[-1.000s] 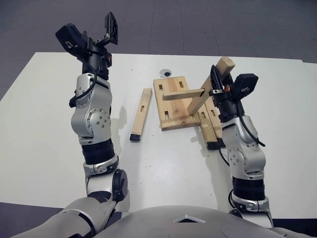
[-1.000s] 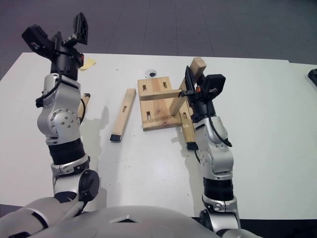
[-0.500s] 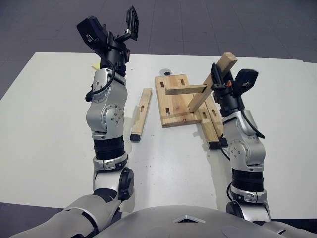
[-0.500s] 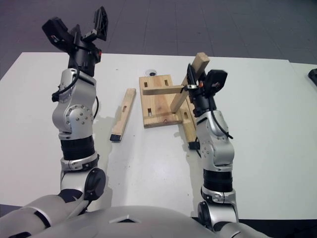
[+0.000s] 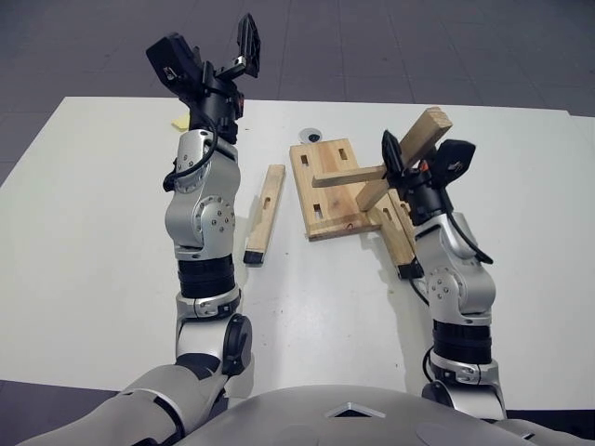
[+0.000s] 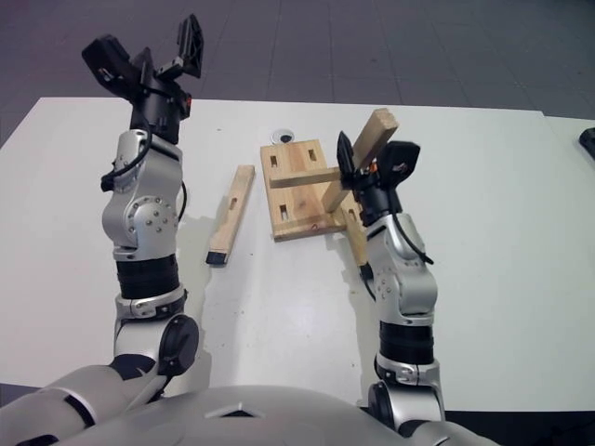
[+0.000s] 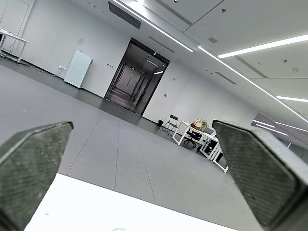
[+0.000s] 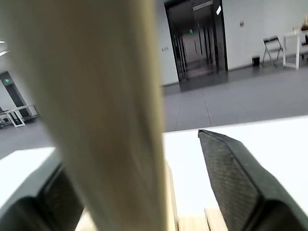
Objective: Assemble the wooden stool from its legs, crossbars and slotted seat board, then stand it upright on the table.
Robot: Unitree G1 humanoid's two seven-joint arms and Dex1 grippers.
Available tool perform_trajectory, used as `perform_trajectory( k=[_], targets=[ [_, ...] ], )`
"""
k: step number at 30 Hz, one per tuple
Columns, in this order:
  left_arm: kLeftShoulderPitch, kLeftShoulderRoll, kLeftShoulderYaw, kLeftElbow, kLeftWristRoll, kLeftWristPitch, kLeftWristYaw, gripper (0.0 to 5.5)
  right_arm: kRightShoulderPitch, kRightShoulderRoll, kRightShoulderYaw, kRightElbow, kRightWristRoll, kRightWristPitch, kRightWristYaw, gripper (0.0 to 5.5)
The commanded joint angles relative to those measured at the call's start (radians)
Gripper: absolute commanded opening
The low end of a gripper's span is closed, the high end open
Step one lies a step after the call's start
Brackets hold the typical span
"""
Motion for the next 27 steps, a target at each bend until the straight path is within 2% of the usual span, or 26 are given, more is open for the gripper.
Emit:
perform_trajectory(
  k=[1, 5, 9, 11, 14, 19, 27],
  targets=[
    [-0.011, 0.001, 0.009, 0.015, 0.011, -0.02, 0.004, 5.4, -0.112, -0.078, -0.047, -0.179, 0.117, 0.067, 0.058, 4.33],
    [-0.009, 0.019, 0.033, 0.003, 0.015, -0.032, 0.017, 5.4, -0.204, -0.14, -0.246, -0.211, 0.332, 0.12, 0.005, 4.92],
    [-0.001, 0.05, 0.073, -0.029, 0.02, -0.032, 0.035, 5.4, -0.135, -0.263, -0.322, -0.141, 0.302, 0.188, 0.012, 5.4],
    [0.01, 0.07, 0.092, -0.069, 0.023, -0.022, 0.05, 5.4, -0.07, -0.335, -0.293, -0.081, 0.248, 0.286, 0.008, 5.4],
    [0.023, 0.09, 0.108, -0.127, 0.018, -0.001, 0.068, 5.4, 0.107, -0.418, -0.168, -0.034, 0.152, 0.352, 0.101, 5.4],
    [0.047, 0.071, 0.066, -0.163, 0.032, 0.02, 0.084, 5.4, 0.21, -0.426, -0.053, -0.005, 0.065, 0.384, 0.147, 5.4],
    [0.067, 0.045, 0.014, -0.171, 0.046, 0.056, 0.089, 5.4, 0.216, -0.428, 0.004, 0.063, -0.068, 0.427, 0.119, 5.4]
  ],
)
